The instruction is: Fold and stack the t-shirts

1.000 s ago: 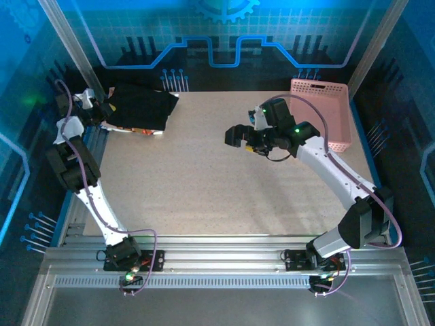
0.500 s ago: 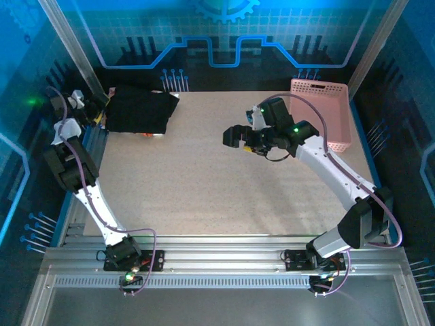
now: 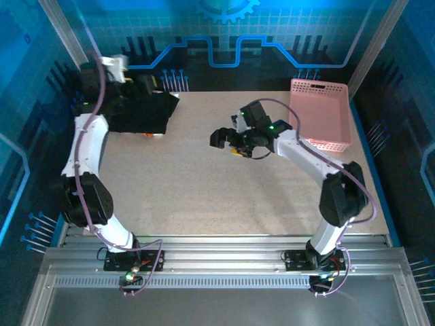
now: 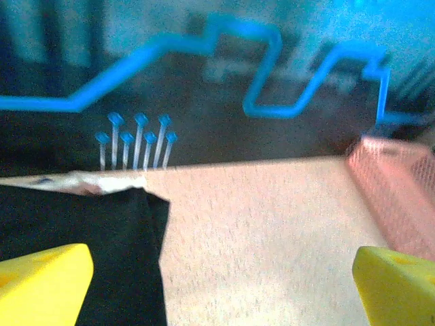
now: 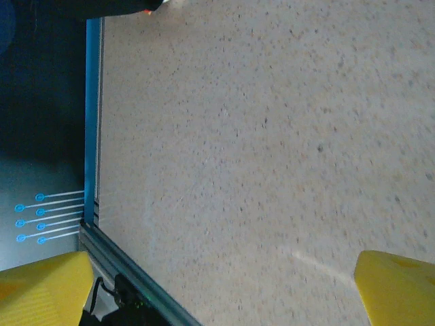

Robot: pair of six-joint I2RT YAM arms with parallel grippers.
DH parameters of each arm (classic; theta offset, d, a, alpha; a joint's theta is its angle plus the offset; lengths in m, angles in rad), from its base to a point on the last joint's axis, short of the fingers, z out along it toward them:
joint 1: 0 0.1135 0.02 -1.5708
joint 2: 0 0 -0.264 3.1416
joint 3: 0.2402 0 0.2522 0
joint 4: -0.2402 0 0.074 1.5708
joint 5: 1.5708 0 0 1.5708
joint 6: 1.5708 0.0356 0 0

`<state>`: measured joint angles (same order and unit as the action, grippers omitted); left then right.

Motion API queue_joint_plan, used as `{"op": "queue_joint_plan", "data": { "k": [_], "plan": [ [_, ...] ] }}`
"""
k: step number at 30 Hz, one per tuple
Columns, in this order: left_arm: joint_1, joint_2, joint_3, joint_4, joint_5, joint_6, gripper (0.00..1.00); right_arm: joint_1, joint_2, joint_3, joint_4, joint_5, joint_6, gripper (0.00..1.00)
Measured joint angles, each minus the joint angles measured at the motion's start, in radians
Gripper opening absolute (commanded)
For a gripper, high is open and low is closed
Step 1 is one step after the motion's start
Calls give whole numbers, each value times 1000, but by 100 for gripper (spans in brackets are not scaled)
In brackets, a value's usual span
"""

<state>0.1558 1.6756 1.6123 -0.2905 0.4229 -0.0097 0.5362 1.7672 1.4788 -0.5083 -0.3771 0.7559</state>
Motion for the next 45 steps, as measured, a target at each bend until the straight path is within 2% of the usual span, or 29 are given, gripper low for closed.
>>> {"op": "queue_joint_plan", "data": {
  "k": [3,6,13,18,24,30,34,36,41,44,45],
  "plan": [
    [-60,44,-59,-50,-78,95,99,1,121,106,38,-9,8,100],
    [-78,77,-116,-102,-150,139,99,2,238,227,69,-27,24,100],
    [-84,98,-150,-223,-237,138,99,7,528,587,84,-66,60,100],
    [-124,146,-149,-261,-336,104,99,6,684,776,79,-107,91,100],
    [-193,280,-83,-289,-510,95,99,-9,813,919,77,-183,135,100],
    [-242,439,34,-311,-688,87,96,-56,875,953,96,-251,174,100],
    [-244,518,105,-327,-760,87,82,-79,896,952,111,-279,187,100],
    [-244,548,141,-338,-780,86,67,-81,897,951,121,-287,192,100],
    [-238,595,216,-352,-813,94,18,-77,899,950,179,-305,225,100],
    [-230,598,228,-360,-811,93,2,-76,906,950,223,-306,253,100],
    [-228,598,231,-362,-810,90,0,-75,911,951,238,-306,262,100]
  ]
}}
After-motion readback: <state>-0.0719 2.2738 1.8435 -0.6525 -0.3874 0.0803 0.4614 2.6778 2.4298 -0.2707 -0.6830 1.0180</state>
